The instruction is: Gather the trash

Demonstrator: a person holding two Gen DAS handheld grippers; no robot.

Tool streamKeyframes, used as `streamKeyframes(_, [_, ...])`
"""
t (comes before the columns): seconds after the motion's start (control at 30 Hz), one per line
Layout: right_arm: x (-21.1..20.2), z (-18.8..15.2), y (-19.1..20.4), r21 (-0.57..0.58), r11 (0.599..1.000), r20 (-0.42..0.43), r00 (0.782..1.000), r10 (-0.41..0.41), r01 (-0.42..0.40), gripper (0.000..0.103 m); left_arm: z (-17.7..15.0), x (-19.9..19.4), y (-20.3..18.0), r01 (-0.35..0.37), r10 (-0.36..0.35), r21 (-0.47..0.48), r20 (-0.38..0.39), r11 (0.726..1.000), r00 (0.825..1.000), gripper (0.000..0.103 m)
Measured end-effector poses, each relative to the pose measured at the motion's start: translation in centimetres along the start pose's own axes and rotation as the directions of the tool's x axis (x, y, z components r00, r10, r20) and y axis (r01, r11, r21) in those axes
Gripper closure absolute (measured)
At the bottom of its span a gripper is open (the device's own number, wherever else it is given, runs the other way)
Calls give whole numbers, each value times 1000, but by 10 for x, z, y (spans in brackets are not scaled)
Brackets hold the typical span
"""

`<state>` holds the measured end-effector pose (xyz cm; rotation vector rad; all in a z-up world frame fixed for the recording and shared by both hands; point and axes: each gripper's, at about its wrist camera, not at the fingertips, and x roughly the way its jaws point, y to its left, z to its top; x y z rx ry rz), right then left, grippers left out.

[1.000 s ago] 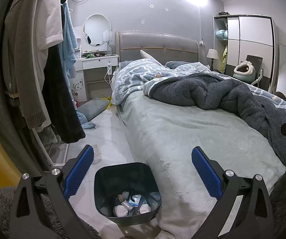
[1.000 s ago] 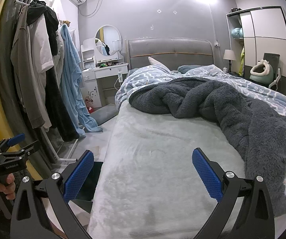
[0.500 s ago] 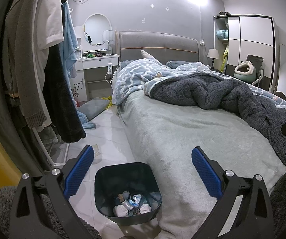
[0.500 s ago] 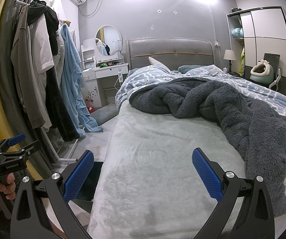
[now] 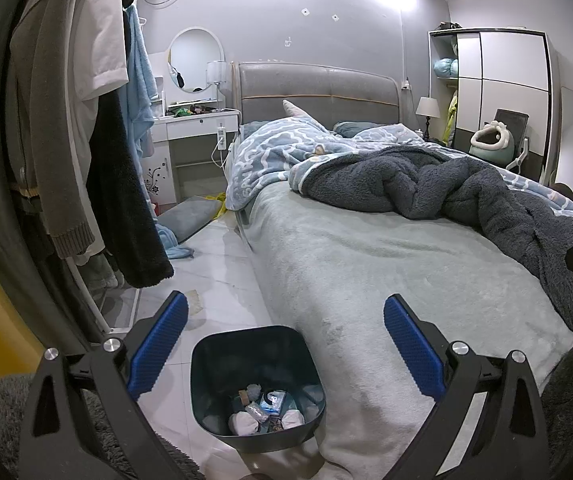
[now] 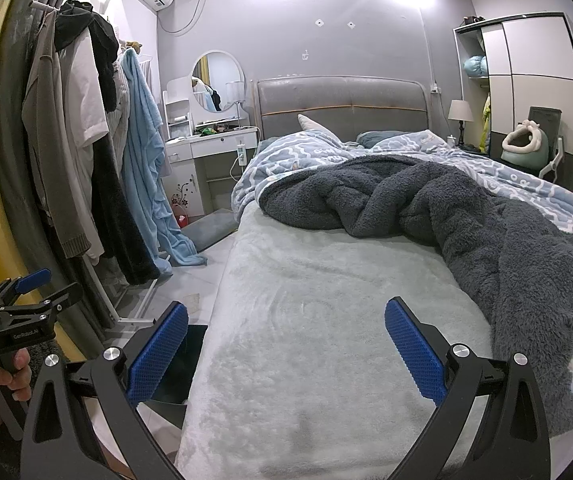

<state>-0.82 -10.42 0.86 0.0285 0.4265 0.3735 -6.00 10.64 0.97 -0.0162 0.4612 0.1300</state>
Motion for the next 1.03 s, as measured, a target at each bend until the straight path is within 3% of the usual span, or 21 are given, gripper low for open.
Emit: streamKeyframes(1.03, [0, -1, 7, -5, 1000, -1, 1000, 0, 0, 3, -7, 0, 12, -2, 2, -18, 0, 1000, 1000, 3])
